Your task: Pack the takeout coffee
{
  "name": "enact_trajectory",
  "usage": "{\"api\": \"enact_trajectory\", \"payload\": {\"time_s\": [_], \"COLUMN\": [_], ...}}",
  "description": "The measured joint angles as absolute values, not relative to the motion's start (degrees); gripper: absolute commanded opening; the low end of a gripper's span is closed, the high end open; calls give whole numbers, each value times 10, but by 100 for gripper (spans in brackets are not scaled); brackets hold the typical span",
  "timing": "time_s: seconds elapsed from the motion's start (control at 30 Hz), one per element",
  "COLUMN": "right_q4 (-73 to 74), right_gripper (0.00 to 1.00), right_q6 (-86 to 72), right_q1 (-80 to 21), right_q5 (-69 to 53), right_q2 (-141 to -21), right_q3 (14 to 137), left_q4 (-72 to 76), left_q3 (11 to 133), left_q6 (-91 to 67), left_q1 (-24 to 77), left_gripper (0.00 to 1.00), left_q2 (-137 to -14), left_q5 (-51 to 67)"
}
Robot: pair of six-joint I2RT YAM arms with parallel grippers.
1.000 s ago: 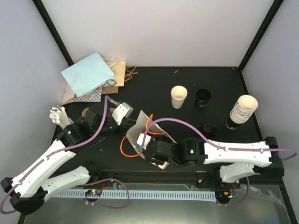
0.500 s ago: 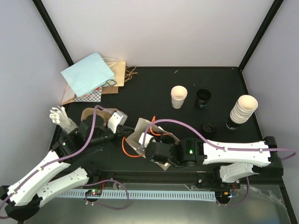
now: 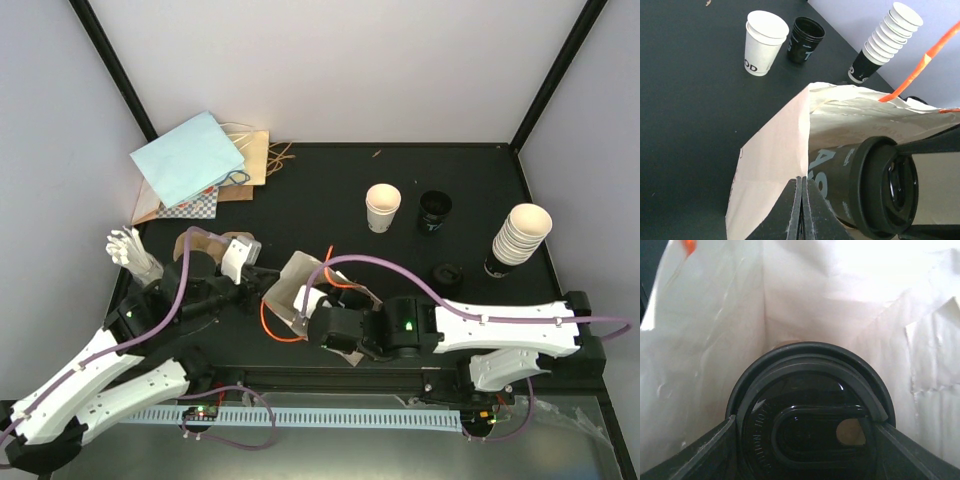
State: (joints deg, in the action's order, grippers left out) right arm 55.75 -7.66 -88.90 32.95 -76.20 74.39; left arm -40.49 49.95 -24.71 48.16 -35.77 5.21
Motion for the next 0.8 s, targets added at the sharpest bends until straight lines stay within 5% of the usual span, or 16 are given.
{"api": "enact_trajectory", "payload": {"time_s": [0.8], "right_q4": [578], "right_gripper": [51], "right_q6": [-63], "right_q1": [-696], "right_q5": [239], "right_q2": [-818], "right_q3": [793], "left_q4": [-345], "left_q3": [545], "left_q6": [-342], "left_q1": [482], "left_gripper": [2], "left_q2": [-472], "left_q5": [-10]}}
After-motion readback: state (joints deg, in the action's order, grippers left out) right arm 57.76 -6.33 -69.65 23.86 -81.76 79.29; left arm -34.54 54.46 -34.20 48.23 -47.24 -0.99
